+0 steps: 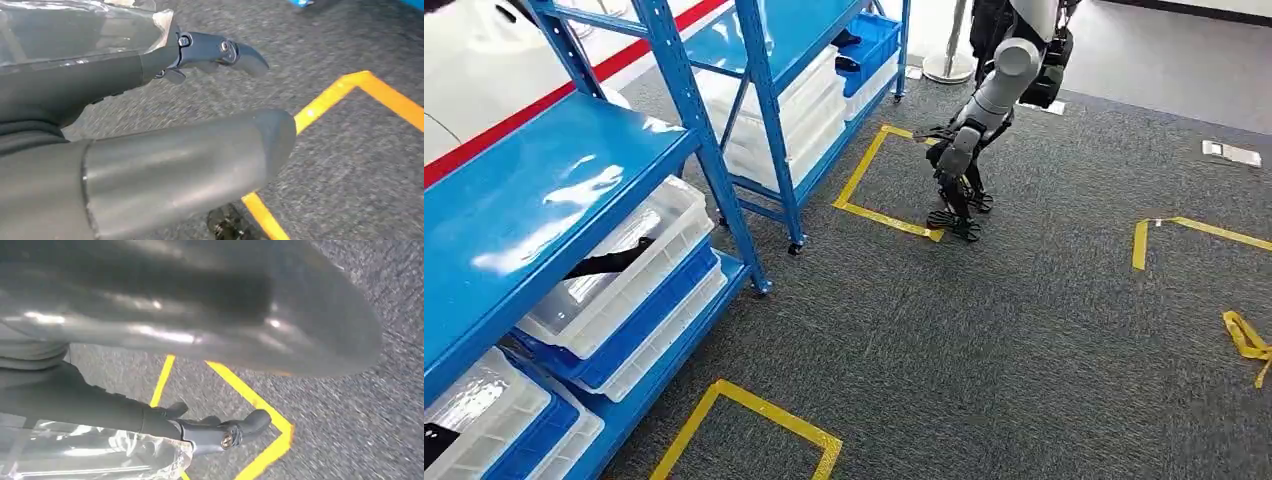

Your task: Take the parts from the cabinet and place them on the table.

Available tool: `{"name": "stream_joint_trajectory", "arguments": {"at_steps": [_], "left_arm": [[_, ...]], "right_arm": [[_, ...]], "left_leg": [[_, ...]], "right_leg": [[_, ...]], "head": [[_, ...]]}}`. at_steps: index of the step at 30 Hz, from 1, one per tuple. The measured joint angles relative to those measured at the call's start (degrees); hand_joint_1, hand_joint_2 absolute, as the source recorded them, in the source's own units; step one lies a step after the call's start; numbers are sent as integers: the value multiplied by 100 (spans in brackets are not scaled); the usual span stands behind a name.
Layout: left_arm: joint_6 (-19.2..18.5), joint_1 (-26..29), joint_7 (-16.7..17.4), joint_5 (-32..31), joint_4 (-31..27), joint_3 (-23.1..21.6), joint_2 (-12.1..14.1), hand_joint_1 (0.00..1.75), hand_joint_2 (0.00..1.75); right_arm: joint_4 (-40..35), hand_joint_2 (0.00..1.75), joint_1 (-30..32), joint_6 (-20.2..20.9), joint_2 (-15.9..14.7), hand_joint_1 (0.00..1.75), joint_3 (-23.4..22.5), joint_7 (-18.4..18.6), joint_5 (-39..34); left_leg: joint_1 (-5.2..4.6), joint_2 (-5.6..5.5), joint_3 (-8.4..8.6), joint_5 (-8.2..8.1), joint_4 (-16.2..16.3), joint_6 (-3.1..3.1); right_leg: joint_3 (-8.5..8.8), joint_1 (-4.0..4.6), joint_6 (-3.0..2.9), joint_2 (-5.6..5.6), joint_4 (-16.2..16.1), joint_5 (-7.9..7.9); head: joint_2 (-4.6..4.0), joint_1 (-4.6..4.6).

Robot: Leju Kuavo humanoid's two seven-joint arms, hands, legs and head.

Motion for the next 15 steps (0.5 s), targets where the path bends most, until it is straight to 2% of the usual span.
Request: {"name": "stream_joint_trajectory", "arguments": {"at_steps": [1,2,3,4,5,6,7,8,9,10,11,12,14,15], "left_arm": [[0,-10,-2,0,0,0,2,0,0],[2,-30,-2,0,0,0,6,0,0],[2,-44,-4,0,0,0,6,0,0],[2,-44,-4,0,0,0,2,0,0],[2,-31,-4,0,0,0,0,0,0],[7,-22,-4,0,0,2,0,0,0],[9,-18,-2,0,0,2,2,0,0],[9,-21,-2,0,0,2,4,0,0],[9,-30,-4,0,-2,2,6,0,0],[7,-49,-2,2,-2,2,9,0,0],[7,-67,-4,0,-2,2,2,0,0],[7,-65,-2,0,-2,0,2,0,175],[18,-56,0,0,-2,0,6,0,175],[30,-42,13,0,-2,0,-13,0,175]], "right_arm": [[0,0,6,8,2,0,0,0,13],[2,0,22,28,6,0,0,11,20],[2,0,43,39,4,0,0,20,22],[4,0,47,63,2,0,0,39,24],[4,0,45,76,0,0,0,50,33],[4,0,35,81,0,0,2,57,42],[4,0,28,83,4,0,4,68,50],[4,0,19,83,6,0,7,81,59],[4,0,6,90,11,0,9,96,66],[4,0,2,109,15,0,13,107,72],[4,0,-1,120,13,0,13,109,72],[4,0,-20,124,13,0,15,111,72],[-2,0,-31,129,33,0,26,116,72],[-11,0,-28,129,20,0,26,114,72]], "left_leg": [[-17,376,-166,-243,351,-16],[-11,510,-371,-463,770,-33],[-12,561,-602,-672,1234,-41],[-11,580,-771,-777,1568,-44],[-12,590,-825,-752,1671,-37],[-12,596,-725,-589,1480,-19],[-18,618,-510,-374,1098,7],[-34,721,-203,-139,560,43],[-61,986,70,-15,110,95],[-114,1161,113,-84,7,116],[-126,1076,100,-69,-17,121],[-143,1010,84,-73,-14,144],[-161,858,84,-27,-80,215],[-86,781,178,52,-174,238]], "right_leg": [[-3,14,-60,-74,0,-11],[-4,35,-75,-150,0,-20],[-7,65,-95,-252,1,-33],[-14,81,-104,-334,1,-39],[-18,95,-112,-419,1,-45],[-24,103,-118,-491,1,-51],[-21,107,-127,-557,1,-60],[-10,111,-137,-627,1,-71],[58,120,-124,-675,1,-86],[65,174,-96,-726,5,-103],[58,167,-75,-758,-1,-115],[90,156,-49,-833,-3,-119],[158,162,17,-975,-51,-117],[116,160,46,-804,36,-180]], "head": [[0,-51],[0,-66],[0,-66],[0,-70],[0,-66],[0,-72],[0,-68],[0,-72],[0,-70],[0,-62],[0,-48],[0,-59],[0,-63],[0,-52]]}}
